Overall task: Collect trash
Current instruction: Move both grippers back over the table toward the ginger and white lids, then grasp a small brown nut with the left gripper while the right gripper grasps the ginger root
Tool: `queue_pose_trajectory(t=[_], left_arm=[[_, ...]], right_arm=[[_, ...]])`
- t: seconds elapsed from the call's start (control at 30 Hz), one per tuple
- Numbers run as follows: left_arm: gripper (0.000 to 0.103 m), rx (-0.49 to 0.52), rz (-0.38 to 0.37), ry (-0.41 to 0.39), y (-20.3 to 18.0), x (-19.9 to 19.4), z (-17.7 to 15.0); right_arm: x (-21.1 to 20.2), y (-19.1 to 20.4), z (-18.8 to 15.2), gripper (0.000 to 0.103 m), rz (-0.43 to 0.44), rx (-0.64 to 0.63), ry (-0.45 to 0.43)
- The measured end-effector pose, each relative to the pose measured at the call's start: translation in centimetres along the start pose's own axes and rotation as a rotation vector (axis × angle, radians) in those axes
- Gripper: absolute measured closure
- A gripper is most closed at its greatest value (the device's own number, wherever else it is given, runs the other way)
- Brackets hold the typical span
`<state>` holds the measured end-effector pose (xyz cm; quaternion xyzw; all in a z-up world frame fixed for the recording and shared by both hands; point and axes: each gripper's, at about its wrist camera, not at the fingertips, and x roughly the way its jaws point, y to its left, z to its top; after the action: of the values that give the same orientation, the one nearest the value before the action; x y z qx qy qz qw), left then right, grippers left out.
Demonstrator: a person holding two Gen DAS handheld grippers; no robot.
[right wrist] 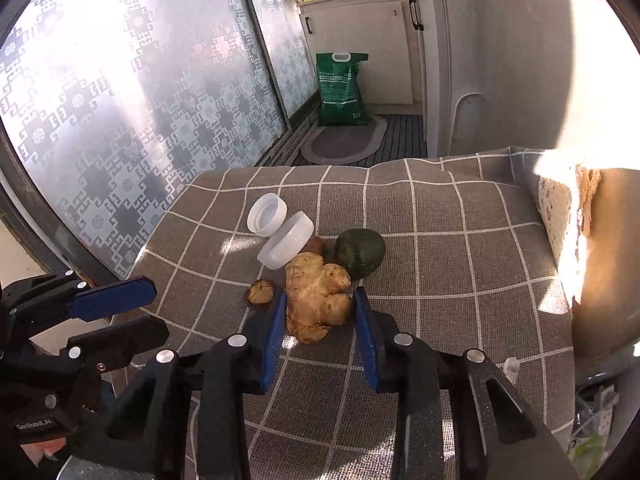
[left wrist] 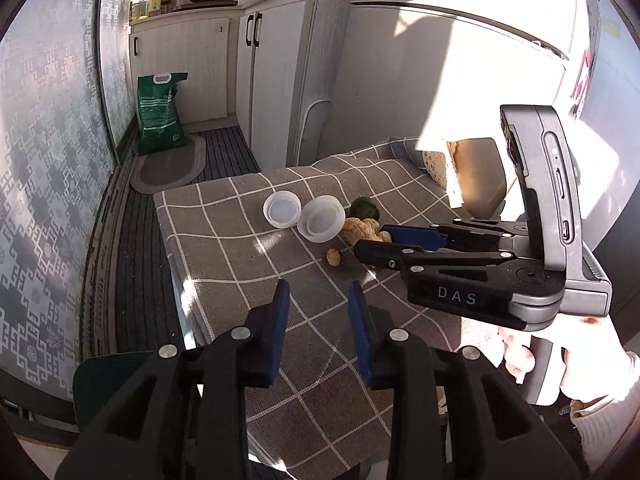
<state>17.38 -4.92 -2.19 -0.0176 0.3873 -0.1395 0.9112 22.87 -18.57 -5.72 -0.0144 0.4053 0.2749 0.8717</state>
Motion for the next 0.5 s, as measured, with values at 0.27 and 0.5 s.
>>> queue_pose_trajectory(t=[0.27, 0.5], left_arm=[[0.070, 0.019, 0.027, 0.031, -1.2, 3.1, 0.4], [0.070, 0.036, 0.077, 0.048, -2.1, 5.1, 0.5]], right_arm=[[-2.2, -1.8, -0.6, 0.070, 0.037, 0.034, -0.008], [-3.1, -3.0, -1.6, 0.070, 0.035, 0.039, -0.008]])
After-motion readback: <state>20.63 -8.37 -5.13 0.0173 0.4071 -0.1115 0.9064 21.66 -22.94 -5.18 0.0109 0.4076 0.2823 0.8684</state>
